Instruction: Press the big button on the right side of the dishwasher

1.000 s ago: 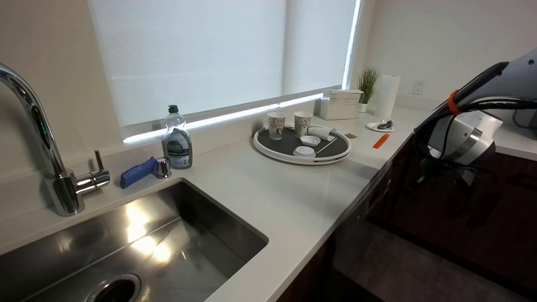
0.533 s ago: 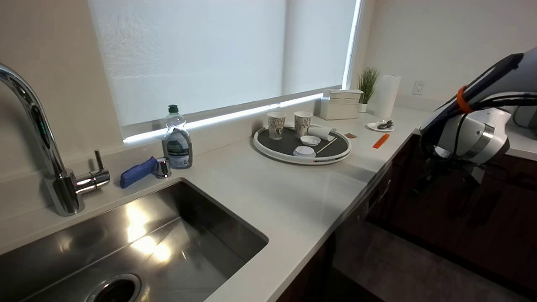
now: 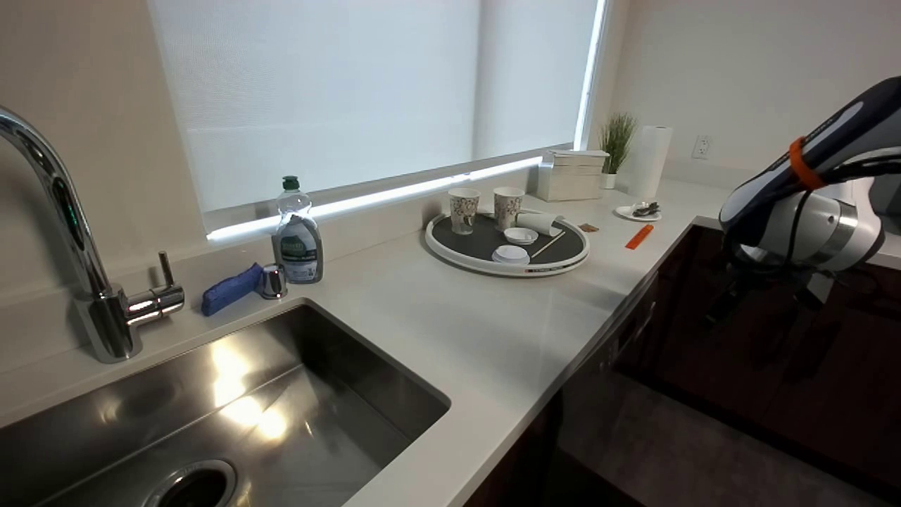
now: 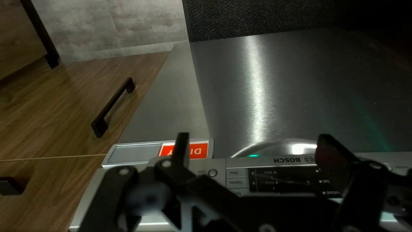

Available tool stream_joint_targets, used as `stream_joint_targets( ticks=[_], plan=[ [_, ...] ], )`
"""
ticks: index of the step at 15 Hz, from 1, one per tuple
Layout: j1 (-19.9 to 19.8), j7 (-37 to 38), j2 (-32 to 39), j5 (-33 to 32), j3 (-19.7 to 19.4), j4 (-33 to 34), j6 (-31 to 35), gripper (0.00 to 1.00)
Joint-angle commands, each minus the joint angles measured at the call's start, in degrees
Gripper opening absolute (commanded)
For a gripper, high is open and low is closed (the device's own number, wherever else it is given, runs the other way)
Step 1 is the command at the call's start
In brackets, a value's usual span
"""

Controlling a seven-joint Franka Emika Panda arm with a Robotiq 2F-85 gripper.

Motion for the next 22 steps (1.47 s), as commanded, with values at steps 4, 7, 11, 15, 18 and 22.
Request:
stream_joint_targets(
  ticks=[4, 7, 11, 15, 18, 22],
  plan=[
    [3.2, 8.3, -6.6, -8.4, -4.3, -4.3, -2.6, 1.0],
    [3.3, 10.4, -8.7, -10.0, -4.5, -5.2, -3.4, 1.0],
    [3.2, 13.1, -11.3, -10.8, -4.0, -6.2, -4.8, 1.0],
    [3.1, 15.2, -13.4, -11.9, -3.7, -6.9, -6.6, 1.0],
    [3.0, 16.5, -15.0, -12.9, -3.5, -7.7, -7.3, 1.0],
    [0.9, 18.6, -16.7, -14.7, -1.3, -8.6, -7.8, 1.0]
  ],
)
